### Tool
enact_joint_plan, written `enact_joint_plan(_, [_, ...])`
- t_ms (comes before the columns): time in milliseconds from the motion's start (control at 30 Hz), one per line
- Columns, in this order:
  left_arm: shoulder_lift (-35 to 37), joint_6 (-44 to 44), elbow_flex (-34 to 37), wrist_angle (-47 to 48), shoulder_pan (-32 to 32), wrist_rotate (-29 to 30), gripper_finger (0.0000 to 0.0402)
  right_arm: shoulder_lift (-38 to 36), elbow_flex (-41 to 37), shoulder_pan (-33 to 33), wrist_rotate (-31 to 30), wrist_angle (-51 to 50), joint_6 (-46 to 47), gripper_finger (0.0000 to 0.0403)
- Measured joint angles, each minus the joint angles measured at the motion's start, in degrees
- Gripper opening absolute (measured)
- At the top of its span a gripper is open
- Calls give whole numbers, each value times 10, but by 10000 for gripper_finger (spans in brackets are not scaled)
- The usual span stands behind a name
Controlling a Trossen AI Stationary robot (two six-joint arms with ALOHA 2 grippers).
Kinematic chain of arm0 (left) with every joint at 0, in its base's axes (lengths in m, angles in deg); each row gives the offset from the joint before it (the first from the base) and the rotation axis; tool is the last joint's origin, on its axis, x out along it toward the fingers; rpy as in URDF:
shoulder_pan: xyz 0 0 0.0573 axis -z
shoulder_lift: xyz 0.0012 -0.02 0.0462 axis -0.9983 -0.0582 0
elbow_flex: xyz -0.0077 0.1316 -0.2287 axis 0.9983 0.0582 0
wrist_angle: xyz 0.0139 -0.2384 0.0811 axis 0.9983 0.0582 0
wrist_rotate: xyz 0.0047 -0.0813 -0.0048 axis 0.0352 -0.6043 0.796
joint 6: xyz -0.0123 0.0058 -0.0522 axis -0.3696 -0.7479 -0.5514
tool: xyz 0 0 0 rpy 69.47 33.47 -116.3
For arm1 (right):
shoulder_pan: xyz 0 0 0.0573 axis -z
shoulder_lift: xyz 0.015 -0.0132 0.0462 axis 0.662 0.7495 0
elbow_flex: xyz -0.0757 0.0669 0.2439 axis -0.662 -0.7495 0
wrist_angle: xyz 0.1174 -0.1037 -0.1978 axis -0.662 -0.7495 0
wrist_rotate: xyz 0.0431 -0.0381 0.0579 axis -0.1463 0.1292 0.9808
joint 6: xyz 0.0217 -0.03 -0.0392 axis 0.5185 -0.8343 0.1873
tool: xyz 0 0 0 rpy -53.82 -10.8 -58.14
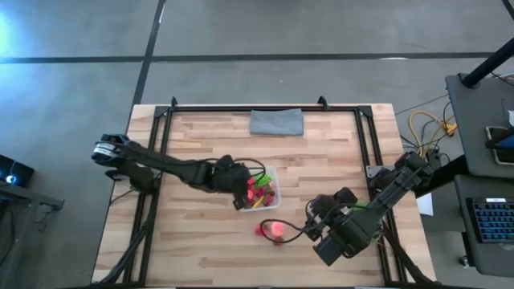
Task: Pick and placing Produce into tupperware
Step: Put the red apple into the transparent container
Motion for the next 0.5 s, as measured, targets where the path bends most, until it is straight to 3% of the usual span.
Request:
enact_joint_plan(100, [-30, 3, 0, 0, -22, -74, 226, -3, 0, 0, -1, 0, 32, 370])
enact_joint_plan(333, [-52, 4, -2, -2, -27, -72, 230, -4, 0, 0, -16, 0, 74, 370])
enact_joint_plan(500, [-47, 29, -1, -1, -34, -72, 264, -4, 0, 0, -21, 0, 78, 370])
